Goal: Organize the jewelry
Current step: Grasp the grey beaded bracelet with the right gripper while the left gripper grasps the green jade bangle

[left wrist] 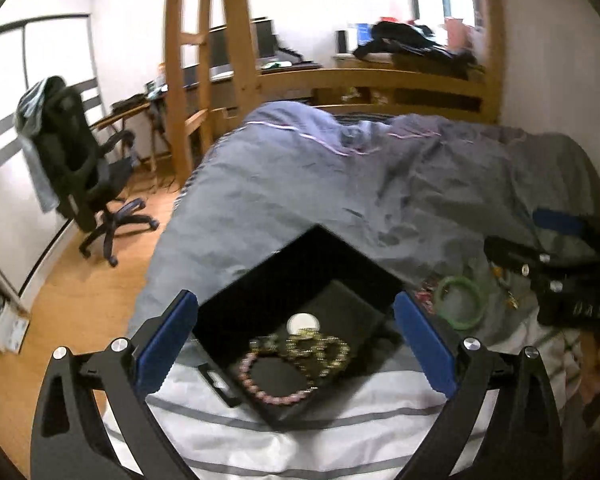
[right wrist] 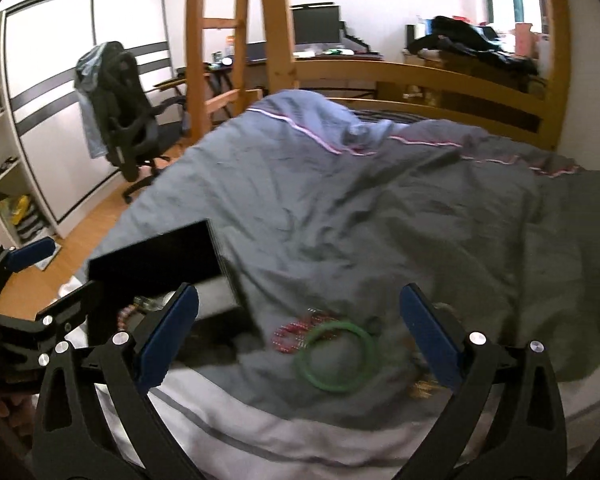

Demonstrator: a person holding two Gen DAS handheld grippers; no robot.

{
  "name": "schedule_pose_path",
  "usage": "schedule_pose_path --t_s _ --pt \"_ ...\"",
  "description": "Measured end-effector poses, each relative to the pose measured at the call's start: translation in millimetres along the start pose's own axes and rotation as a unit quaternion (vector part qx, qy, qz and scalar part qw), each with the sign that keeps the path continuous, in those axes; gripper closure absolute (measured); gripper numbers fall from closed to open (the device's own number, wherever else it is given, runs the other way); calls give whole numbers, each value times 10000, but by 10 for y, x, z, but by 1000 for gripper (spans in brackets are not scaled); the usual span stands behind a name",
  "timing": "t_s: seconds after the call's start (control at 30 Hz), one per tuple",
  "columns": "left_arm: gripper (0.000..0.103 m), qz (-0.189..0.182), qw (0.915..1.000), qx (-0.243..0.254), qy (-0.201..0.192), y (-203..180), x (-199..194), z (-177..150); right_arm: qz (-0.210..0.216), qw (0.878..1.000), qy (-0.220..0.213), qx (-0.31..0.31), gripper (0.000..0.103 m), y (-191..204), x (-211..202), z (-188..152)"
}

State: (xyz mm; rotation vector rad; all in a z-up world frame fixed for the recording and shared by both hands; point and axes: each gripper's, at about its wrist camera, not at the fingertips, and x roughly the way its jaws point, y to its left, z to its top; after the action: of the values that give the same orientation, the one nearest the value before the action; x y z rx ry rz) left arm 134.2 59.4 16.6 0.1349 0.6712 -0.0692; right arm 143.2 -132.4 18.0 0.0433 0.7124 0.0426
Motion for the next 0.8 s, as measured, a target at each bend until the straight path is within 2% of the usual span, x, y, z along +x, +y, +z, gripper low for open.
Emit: schedule_pose_path --t_s 0.17,0.27,0.37,0.47,0.6,0.7,0.77,0.8 --pt "6 -344 9992 -119 165 -175 79 1 -466 9989 21 58 4 -330 -158 -10" --pt "6 -535 9978 -284 256 -249 122 -30 -531 9984 -26 179 4 -503 -265 -15" --pt "6 -928 9928 -645 396 -354 218 -64 -618 9979 -33 204 4 -635 -314 -53" --pt "6 -1434 9836 -933 562 -504 379 -123 -648 9976 -8 256 4 -780 -320 -154" --pt "6 -1350 9893 -240 503 -906 506 -197 -578 9978 48 331 4 -984 -253 -325" --pt "6 -1342 9894 256 488 -1162 551 -263 -449 9982 62 398 5 -1090 -165 -450" --pt "6 -1350 9882 496 527 -1292 617 -318 -242 9989 98 389 20 -1162 -70 -563" --pt "6 -1379 9866 647 585 -1369 679 -348 -193 9990 152 379 32 -1183 -19 -596"
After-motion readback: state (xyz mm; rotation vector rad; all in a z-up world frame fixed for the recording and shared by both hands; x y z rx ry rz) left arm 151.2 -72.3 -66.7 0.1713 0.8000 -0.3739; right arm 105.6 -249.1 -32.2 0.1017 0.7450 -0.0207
